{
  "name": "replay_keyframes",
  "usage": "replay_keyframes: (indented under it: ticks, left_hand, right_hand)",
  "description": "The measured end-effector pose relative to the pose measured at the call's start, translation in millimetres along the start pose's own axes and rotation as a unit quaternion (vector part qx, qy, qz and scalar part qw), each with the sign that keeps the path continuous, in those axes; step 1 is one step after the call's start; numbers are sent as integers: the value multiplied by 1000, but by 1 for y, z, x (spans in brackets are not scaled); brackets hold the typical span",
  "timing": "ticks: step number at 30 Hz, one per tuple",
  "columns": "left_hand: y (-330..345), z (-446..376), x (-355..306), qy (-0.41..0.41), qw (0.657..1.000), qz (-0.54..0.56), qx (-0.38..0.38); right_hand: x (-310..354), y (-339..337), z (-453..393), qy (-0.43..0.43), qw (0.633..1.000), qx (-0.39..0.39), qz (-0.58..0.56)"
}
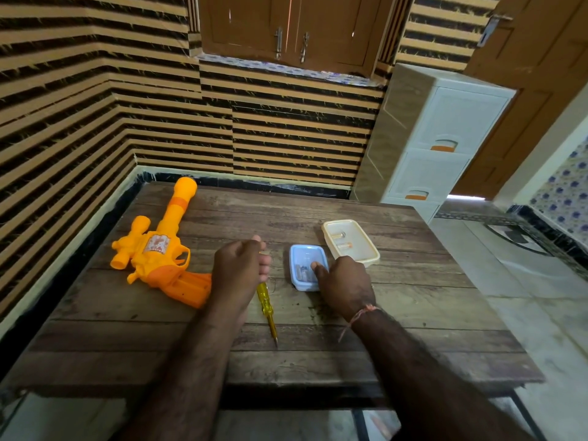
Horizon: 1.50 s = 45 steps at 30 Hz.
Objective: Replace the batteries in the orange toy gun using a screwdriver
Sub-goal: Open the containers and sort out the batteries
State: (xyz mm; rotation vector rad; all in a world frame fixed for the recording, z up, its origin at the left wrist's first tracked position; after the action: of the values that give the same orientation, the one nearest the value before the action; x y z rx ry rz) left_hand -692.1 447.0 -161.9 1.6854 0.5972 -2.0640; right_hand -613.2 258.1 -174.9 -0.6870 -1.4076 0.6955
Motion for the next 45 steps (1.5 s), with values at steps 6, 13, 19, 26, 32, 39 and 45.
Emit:
replay_keyframes:
  ticks: [6,13,19,26,32,39,45]
  left_hand:
    - [-1,-4,1,-5,1000,3,-1]
    - [5,-12,-1,2,1000,15,5]
    - [0,-16,-3,11,1000,21,-5]
    - [1,-12,-6,19,1000,21,-5]
    - [29,14,0,-83,972,180,122]
    - [4,20,2,-158,914,334,168]
    - [5,17,3,-168,910,322,199]
  right_hand:
    - [-7,-17,-6,-17,998,-60,-5]
    - [-19,-55,-37,9,993,-104,48]
    - [-26,-28,-67,62,990,15,-123]
    - [-3,-53,-10,-48,967,-69,-242]
    - [57,-30,82,-165,906,58,-386]
    - [63,-17,88,-232,867,156,-412]
    - [52,-19,84,-415,878,77,-226]
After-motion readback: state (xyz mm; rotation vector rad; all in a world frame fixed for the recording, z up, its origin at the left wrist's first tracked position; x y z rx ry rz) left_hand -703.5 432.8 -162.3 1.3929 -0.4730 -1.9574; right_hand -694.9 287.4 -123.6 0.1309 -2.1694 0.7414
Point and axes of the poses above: each hand's wrist, its own z-axis away from the middle knuckle, its own y-axis out of the palm, x = y × z, the point moved 6 cm from there along -z, towards the middle knuckle, and after that the axes turned 13 degrees about -z, right-handed, at the moved point
